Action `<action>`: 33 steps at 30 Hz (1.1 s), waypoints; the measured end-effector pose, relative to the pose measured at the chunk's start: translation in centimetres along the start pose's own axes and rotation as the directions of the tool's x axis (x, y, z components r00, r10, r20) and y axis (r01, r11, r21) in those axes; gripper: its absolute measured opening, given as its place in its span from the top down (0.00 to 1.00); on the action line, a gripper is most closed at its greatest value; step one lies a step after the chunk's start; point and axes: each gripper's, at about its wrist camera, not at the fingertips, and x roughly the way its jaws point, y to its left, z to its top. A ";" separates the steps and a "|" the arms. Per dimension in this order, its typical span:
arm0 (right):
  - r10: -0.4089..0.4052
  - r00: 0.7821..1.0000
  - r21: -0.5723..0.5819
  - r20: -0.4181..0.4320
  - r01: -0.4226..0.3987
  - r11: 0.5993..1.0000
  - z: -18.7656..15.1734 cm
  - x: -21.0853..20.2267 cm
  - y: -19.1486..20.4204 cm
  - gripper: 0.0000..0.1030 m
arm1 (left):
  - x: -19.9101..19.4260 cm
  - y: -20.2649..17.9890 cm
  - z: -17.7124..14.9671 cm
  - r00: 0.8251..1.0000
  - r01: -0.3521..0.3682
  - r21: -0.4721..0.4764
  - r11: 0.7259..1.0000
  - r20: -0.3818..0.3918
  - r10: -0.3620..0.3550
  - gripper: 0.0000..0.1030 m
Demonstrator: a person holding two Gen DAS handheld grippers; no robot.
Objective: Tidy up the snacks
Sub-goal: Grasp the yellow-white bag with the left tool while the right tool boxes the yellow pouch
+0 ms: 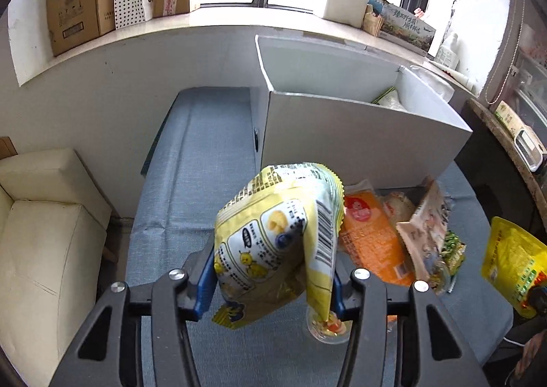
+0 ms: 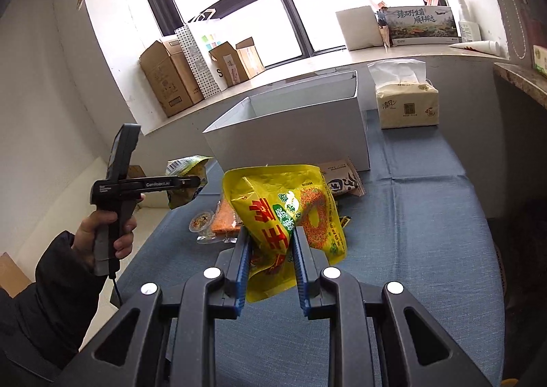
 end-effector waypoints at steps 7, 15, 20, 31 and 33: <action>0.069 0.996 0.001 0.048 -0.069 0.998 3.1 0.6 0.7 0.76 | -6.1 -2.7 2.2 0.993 0.083 0.063 0.995 0.081 -0.088 0.45; 0.145 0.982 -0.022 0.117 -0.144 0.989 10.2 2.7 1.4 0.76 | -8.5 -6.6 7.6 0.980 0.083 0.132 0.988 0.168 -0.105 0.45; 0.136 0.983 -0.043 0.127 -0.131 0.990 16.2 6.0 0.9 0.76 | -5.9 -7.7 12.4 0.982 0.073 0.148 0.986 0.163 -0.097 0.45; 0.045 0.998 -0.057 0.043 -0.043 0.997 22.4 16.4 -3.5 0.31 | 4.5 -6.9 18.2 0.998 -0.032 0.113 0.993 0.062 0.025 0.14; 0.016 1.000 -0.008 0.021 -0.016 1.000 22.6 17.1 -4.7 0.00 | 5.0 -6.6 17.9 0.996 -0.053 0.108 0.993 0.083 0.045 0.00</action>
